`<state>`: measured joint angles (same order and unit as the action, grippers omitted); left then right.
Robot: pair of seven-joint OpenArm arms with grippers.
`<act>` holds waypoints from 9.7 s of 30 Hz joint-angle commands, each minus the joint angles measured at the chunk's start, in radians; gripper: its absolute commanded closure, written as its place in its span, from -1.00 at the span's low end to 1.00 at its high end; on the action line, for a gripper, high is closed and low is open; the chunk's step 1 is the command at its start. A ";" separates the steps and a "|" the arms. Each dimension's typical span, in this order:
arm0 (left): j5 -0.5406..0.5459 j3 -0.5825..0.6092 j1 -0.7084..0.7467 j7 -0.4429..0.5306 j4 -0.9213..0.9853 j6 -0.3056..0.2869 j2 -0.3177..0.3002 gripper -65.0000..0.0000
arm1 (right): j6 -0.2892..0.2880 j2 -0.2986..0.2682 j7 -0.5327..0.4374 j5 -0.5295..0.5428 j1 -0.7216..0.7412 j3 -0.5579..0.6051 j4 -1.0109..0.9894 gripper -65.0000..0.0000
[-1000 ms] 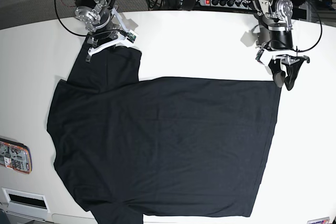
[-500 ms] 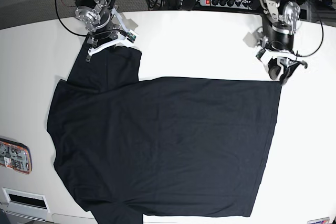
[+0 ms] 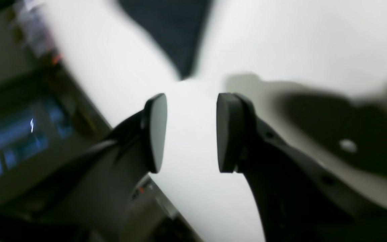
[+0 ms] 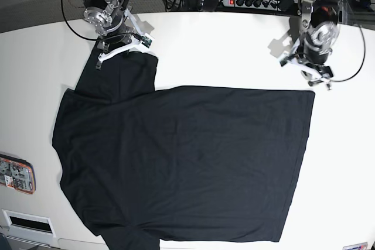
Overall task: Fold the T-shirt properly
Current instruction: 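Lower the left gripper to the opposite shoulder corner and grasp it, then adjust the left gripper's grip on the shoulder corner, then lift both shoulder edges and pull them toward the hem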
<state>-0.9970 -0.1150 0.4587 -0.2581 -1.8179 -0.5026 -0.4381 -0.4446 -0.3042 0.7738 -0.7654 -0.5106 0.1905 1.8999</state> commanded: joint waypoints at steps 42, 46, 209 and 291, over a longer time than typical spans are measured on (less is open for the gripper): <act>0.244 0.370 -0.374 -0.145 0.395 -0.143 -0.100 0.29 | -0.021 -0.002 0.000 0.022 -0.007 0.002 0.005 1.00; 0.238 0.370 -0.374 -0.145 0.395 -0.143 -0.098 0.57 | -0.021 -0.002 0.000 0.022 -0.007 0.004 0.005 1.00; 0.240 0.021 -0.470 -0.142 0.174 -0.196 -0.012 1.00 | -0.021 0.096 -0.116 0.022 0.297 -0.271 0.062 1.00; 0.232 -0.030 -0.838 0.150 0.637 -0.109 0.100 1.00 | -0.018 0.069 -0.198 0.156 0.921 -0.337 -0.649 1.00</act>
<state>-0.7689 -0.1402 -0.3557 -0.1162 -1.1622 -0.6258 -0.3271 -0.4778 -0.2245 0.5995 -0.6102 0.3752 -0.1436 1.2304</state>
